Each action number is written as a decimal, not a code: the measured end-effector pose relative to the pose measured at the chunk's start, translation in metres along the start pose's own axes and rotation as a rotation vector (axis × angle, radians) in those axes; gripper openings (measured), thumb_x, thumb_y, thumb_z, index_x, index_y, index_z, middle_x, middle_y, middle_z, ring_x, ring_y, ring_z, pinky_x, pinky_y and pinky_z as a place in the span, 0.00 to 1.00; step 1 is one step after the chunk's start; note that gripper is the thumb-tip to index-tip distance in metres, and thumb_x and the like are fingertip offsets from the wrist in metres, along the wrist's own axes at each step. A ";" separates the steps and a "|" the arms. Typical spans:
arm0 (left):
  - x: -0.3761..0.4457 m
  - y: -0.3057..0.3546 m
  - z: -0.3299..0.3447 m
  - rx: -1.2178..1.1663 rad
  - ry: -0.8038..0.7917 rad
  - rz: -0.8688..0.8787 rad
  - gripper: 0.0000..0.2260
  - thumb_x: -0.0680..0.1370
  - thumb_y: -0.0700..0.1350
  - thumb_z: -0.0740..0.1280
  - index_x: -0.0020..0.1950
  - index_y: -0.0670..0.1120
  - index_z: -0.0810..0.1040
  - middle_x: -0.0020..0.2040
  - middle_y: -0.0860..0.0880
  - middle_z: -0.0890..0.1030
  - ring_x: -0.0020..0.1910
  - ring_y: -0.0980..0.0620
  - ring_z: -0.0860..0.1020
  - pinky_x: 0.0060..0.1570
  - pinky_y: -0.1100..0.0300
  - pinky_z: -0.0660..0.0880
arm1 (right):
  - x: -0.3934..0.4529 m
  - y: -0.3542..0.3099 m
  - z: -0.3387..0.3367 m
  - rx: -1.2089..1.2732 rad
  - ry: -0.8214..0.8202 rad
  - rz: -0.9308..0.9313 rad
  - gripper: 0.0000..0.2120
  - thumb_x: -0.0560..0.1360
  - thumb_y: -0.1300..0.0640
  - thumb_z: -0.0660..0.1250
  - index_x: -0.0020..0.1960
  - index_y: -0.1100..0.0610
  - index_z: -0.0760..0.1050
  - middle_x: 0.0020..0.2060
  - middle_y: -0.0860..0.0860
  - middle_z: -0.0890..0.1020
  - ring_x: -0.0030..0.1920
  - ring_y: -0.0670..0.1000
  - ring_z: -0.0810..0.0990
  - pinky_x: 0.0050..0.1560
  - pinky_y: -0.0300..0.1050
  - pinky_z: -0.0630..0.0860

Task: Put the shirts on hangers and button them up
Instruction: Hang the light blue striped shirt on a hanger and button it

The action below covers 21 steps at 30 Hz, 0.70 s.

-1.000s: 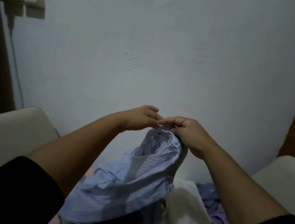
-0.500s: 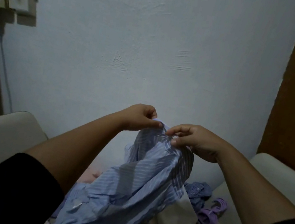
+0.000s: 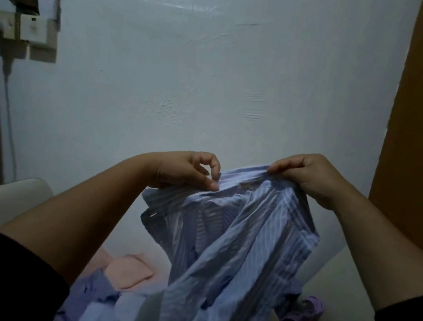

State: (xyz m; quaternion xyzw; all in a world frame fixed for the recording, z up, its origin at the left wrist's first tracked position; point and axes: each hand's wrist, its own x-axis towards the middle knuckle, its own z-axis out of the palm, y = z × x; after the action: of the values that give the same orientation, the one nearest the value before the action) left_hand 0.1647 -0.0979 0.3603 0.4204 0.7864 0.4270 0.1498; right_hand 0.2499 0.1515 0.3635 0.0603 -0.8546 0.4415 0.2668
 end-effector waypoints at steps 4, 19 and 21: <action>-0.008 0.012 -0.008 0.239 0.085 -0.008 0.05 0.74 0.40 0.71 0.45 0.51 0.82 0.46 0.53 0.83 0.46 0.58 0.79 0.50 0.65 0.75 | -0.002 -0.006 -0.004 -0.115 0.096 -0.094 0.14 0.71 0.74 0.64 0.44 0.58 0.82 0.33 0.47 0.81 0.32 0.38 0.78 0.38 0.24 0.73; -0.078 0.058 -0.054 0.703 0.475 0.013 0.11 0.67 0.45 0.78 0.47 0.55 0.84 0.34 0.68 0.79 0.34 0.75 0.74 0.35 0.83 0.64 | -0.026 -0.041 -0.015 -0.418 -0.140 -0.098 0.10 0.72 0.61 0.71 0.49 0.48 0.82 0.41 0.40 0.81 0.42 0.38 0.75 0.47 0.32 0.69; -0.086 0.067 -0.053 0.739 0.478 0.009 0.11 0.67 0.45 0.77 0.48 0.56 0.84 0.39 0.64 0.80 0.34 0.76 0.74 0.35 0.83 0.64 | -0.030 -0.050 -0.020 -0.388 -0.095 -0.118 0.10 0.72 0.62 0.71 0.50 0.51 0.83 0.40 0.40 0.80 0.42 0.38 0.75 0.45 0.28 0.68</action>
State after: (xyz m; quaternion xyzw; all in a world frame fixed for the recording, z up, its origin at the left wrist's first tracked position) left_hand 0.2205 -0.1765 0.4341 0.3387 0.8970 0.2032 -0.1987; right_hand 0.3004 0.1330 0.3937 0.0784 -0.9302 0.2490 0.2580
